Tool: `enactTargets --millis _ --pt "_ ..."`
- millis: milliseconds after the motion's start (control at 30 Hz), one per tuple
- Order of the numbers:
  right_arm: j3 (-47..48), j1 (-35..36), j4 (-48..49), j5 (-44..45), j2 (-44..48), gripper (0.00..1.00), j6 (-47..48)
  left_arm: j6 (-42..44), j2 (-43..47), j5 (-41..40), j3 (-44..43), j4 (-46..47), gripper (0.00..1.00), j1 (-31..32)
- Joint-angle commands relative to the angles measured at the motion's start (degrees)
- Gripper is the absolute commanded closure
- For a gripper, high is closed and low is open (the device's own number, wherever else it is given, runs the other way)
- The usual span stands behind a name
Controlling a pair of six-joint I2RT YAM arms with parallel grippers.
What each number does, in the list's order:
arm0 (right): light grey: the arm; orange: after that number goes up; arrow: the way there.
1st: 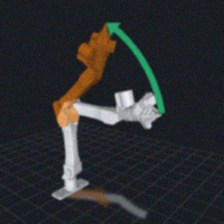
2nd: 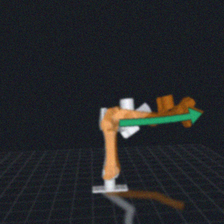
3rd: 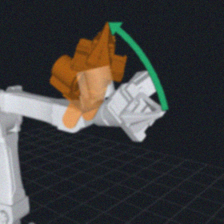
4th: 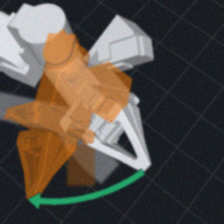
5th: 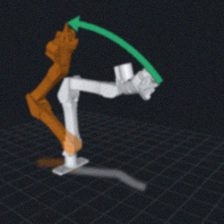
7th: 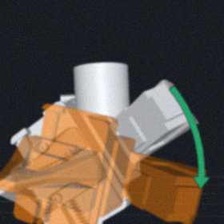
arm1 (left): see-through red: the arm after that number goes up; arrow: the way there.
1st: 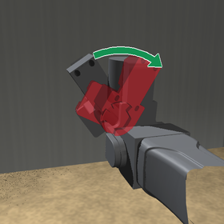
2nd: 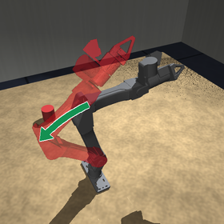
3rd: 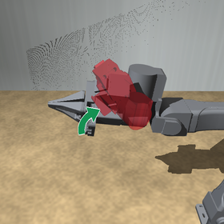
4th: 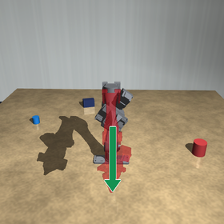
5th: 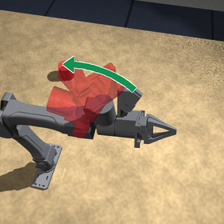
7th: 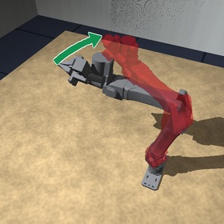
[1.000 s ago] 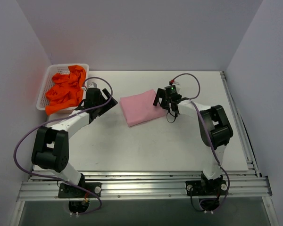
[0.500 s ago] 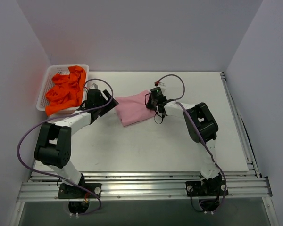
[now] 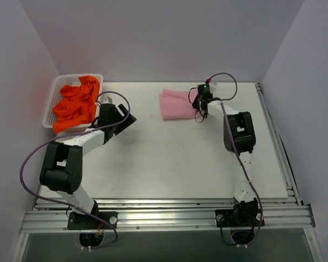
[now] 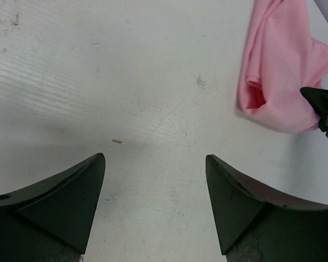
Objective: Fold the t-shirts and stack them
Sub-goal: Put the neatly folded tshirt into the corner of the board with the right arm
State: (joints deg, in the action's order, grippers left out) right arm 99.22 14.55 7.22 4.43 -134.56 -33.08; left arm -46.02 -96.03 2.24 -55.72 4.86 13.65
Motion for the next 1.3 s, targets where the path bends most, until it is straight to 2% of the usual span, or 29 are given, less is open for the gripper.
enactTargets --millis 0,200,333,400,433,467,500,700,900,1000,1133,1233,1267 --pt "3.9 -8.0 -12.2 6.7 -1.8 1.00 1.3 0.9 -1.0 0.4 -0.9 3.3 0.17 -0.5" --pt "7.2 -19.0 -15.4 10.7 -2.9 1.00 -1.5 0.8 -3.7 2.3 -2.2 4.5 0.18 -0.7" --pt "8.6 -22.4 -17.2 12.3 -3.4 1.00 -3.4 0.7 -4.4 2.7 -2.3 5.0 0.18 -0.7" --pt "8.5 -23.6 -18.2 13.8 -3.4 0.84 -4.4 0.6 -4.7 2.9 -2.4 5.5 0.18 -0.7" --pt "8.4 -23.8 -18.9 15.2 -3.1 0.67 -5.3 0.6 -4.8 3.0 -2.4 5.7 0.18 -0.7" --pt "7.5 -23.9 -19.1 16.7 -2.8 0.19 -6.0 0.5 -4.8 3.2 -2.3 5.8 0.18 -0.7" --pt "6.9 -23.9 -18.5 17.9 -2.4 0.00 -6.2 0.4 -4.7 3.4 -2.4 5.8 0.18 -0.7" --pt "4.8 -21.9 -12.7 18.0 3.0 0.00 -2.9 0.7 -2.1 3.3 -1.1 5.9 0.18 -0.5" --pt "-1.7 -16.8 -11.8 26.1 16.7 0.00 0.4 3.0 1.3 1.7 -0.6 5.2 0.18 0.0" --pt "-4.9 -14.9 -13.1 30.1 25.2 0.00 0.7 4.4 4.5 -0.1 0.4 4.7 0.18 0.1" --pt "-14.1 -10.4 -13.9 34.9 40.4 0.00 1.0 5.6 10.1 -3.1 1.8 3.3 0.17 0.8" --pt "-19.5 -7.5 -14.6 35.6 50.6 0.00 0.3 6.0 14.8 -6.2 2.9 1.2 0.17 2.5" --pt "-23.9 -5.2 -13.8 35.0 53.1 0.00 0.7 6.1 17.3 -7.2 3.2 0.8 0.17 3.1"
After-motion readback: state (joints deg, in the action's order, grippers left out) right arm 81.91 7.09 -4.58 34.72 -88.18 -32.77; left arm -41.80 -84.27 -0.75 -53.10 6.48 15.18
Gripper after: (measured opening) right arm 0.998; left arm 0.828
